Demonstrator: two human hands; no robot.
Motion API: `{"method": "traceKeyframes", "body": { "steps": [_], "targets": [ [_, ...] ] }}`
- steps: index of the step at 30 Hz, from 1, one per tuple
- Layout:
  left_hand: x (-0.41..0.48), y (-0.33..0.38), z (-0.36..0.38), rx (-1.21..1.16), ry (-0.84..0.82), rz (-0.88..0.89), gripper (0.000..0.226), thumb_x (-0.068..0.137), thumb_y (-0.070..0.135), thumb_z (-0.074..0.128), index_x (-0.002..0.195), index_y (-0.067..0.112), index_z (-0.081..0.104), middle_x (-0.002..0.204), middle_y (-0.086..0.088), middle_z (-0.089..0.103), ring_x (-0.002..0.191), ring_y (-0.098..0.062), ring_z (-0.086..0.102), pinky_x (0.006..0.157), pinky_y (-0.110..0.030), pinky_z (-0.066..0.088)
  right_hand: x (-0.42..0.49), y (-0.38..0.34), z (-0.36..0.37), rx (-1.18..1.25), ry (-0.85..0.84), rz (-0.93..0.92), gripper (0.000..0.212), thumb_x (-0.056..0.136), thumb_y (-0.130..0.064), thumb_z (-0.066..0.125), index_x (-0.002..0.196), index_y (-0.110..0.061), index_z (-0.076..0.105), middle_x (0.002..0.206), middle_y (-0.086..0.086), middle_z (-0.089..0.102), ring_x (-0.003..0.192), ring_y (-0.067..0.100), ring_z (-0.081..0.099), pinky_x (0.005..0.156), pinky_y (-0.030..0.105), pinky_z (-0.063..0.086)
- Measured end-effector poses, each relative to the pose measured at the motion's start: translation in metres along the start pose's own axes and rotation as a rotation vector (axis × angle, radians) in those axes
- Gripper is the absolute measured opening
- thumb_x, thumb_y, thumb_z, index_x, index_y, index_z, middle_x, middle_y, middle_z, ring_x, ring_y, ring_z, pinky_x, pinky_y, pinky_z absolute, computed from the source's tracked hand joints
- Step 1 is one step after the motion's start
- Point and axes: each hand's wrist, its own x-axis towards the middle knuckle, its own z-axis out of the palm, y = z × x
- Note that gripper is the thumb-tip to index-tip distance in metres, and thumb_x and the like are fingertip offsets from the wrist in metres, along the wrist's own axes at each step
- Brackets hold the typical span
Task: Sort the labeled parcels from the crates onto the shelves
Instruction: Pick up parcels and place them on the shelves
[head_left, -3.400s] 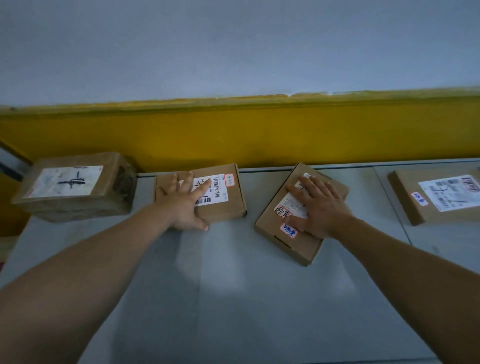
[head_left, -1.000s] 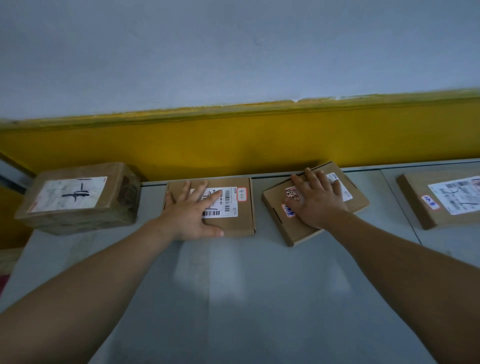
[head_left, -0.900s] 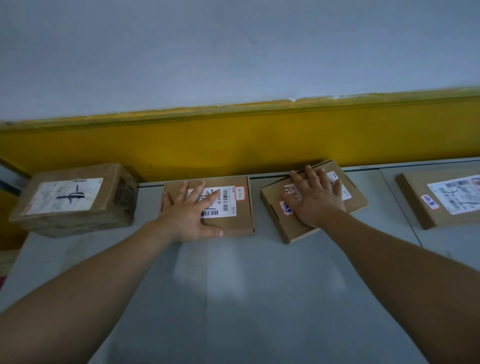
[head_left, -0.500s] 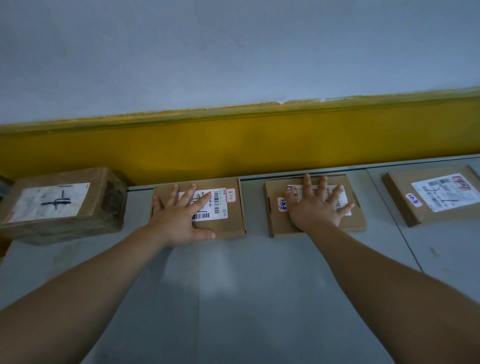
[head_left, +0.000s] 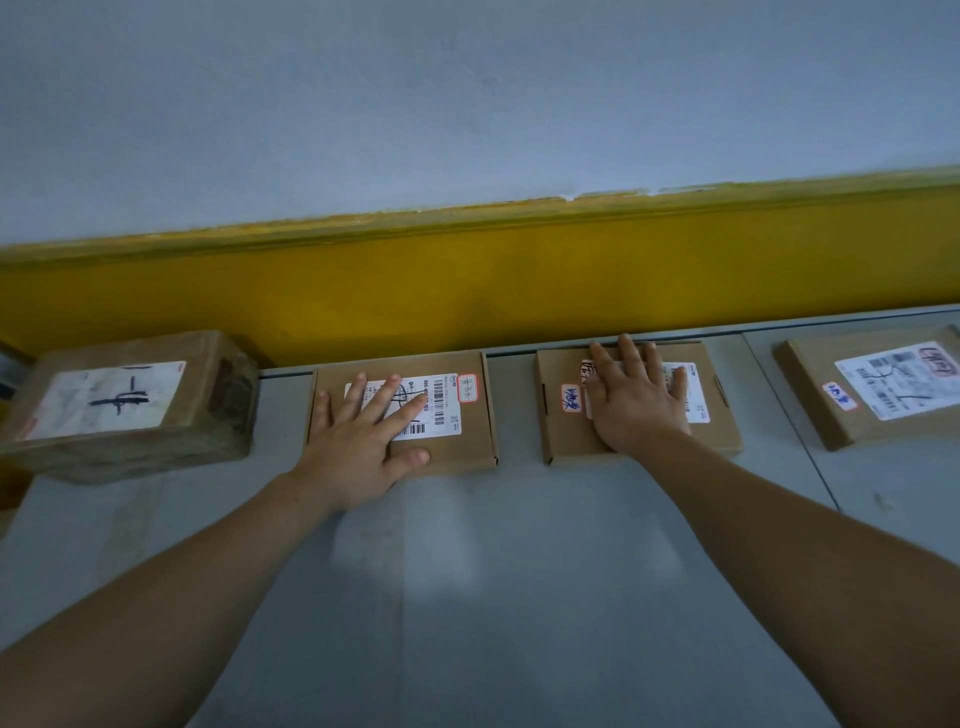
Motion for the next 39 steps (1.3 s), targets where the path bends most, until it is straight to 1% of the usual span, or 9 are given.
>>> {"method": "traceKeyframes", "body": {
  "steps": [5,16,19,23,25,27,29,35,39],
  "targets": [
    [-0.007,0.003,0.001,-0.003,-0.007,0.008,0.117,0.042,0.093,-0.026,0.149,0.05,-0.006,0.16,0.01,-0.02,0.146,-0.025,-0.023,0.112,-0.054,-0.017,0.002,0.0,0.001,-0.053,-0.023,0.013,0.062,0.1,-0.06,0.018,0.156,-0.04,0.001,0.166,-0.004,-0.01,0.152,0.025,-0.015,0.119,0.054,-0.007],
    [-0.003,0.001,-0.001,-0.026,-0.015,0.019,0.116,0.043,0.095,-0.023,0.148,0.05,-0.008,0.154,0.012,-0.028,0.145,-0.024,-0.025,0.113,-0.055,-0.016,-0.002,0.005,-0.001,-0.096,-0.035,-0.039,0.063,0.101,-0.06,0.015,0.157,-0.038,-0.005,0.165,-0.003,-0.014,0.151,0.026,-0.017,0.119,0.055,-0.007],
    [-0.004,0.002,-0.002,-0.01,-0.032,0.033,0.12,0.04,0.101,-0.011,0.148,0.049,-0.013,0.147,0.014,-0.036,0.144,-0.025,-0.028,0.113,-0.056,-0.017,-0.001,0.006,-0.001,-0.087,-0.02,-0.049,0.064,0.101,-0.06,0.018,0.157,-0.037,-0.002,0.166,-0.002,-0.011,0.151,0.025,-0.016,0.119,0.054,-0.006],
    [-0.003,0.004,-0.003,0.02,-0.053,0.026,0.126,0.037,0.104,-0.004,0.149,0.046,-0.014,0.157,0.008,-0.029,0.145,-0.026,-0.026,0.115,-0.056,-0.012,0.005,0.009,-0.002,-0.069,0.035,-0.075,0.065,0.099,-0.06,0.023,0.157,-0.035,0.008,0.165,0.001,0.002,0.152,0.025,-0.008,0.12,0.054,-0.002],
    [-0.006,0.009,-0.004,0.019,-0.063,0.014,0.114,0.057,0.1,0.02,0.15,0.043,-0.013,0.159,0.006,-0.025,0.146,-0.026,-0.024,0.117,-0.055,-0.008,0.009,0.012,-0.003,-0.073,0.059,-0.09,0.066,0.098,-0.061,0.026,0.156,-0.033,0.011,0.164,0.002,0.007,0.152,0.026,-0.003,0.121,0.054,0.001],
    [-0.011,0.017,-0.007,0.014,-0.072,-0.02,0.099,0.078,0.081,0.043,0.151,0.04,-0.01,0.16,0.005,-0.022,0.147,-0.024,-0.021,0.118,-0.054,-0.005,0.011,0.013,-0.004,-0.077,0.058,-0.094,0.066,0.098,-0.06,0.027,0.156,-0.031,0.013,0.164,0.003,0.009,0.151,0.027,-0.002,0.121,0.054,0.002],
    [-0.014,0.023,-0.01,-0.016,-0.073,-0.058,0.095,0.083,0.068,0.053,0.153,0.038,-0.005,0.161,0.006,-0.018,0.148,-0.022,-0.016,0.119,-0.053,-0.002,0.01,0.012,-0.006,-0.082,0.045,-0.095,0.066,0.099,-0.061,0.026,0.156,-0.031,0.013,0.164,0.003,0.009,0.151,0.027,-0.001,0.121,0.054,0.002],
    [-0.042,0.028,-0.041,-0.156,-0.01,-0.127,0.081,0.088,0.058,0.056,0.154,0.032,0.016,0.163,0.0,0.003,0.15,-0.024,-0.001,0.119,-0.05,0.012,-0.002,-0.004,-0.031,-0.1,-0.019,-0.139,0.067,0.1,-0.058,0.029,0.158,-0.025,0.016,0.166,0.007,0.001,0.152,0.028,-0.005,0.122,0.052,0.002],
    [-0.091,0.014,-0.074,-0.211,0.093,-0.114,0.073,0.089,0.049,0.061,0.151,0.027,0.029,0.159,-0.003,0.024,0.145,-0.021,0.019,0.116,-0.036,0.023,-0.027,-0.052,-0.057,-0.141,-0.005,-0.246,0.069,0.099,-0.059,0.034,0.157,-0.024,0.019,0.166,0.006,0.009,0.152,0.029,0.004,0.121,0.05,0.007]
  ]
}}
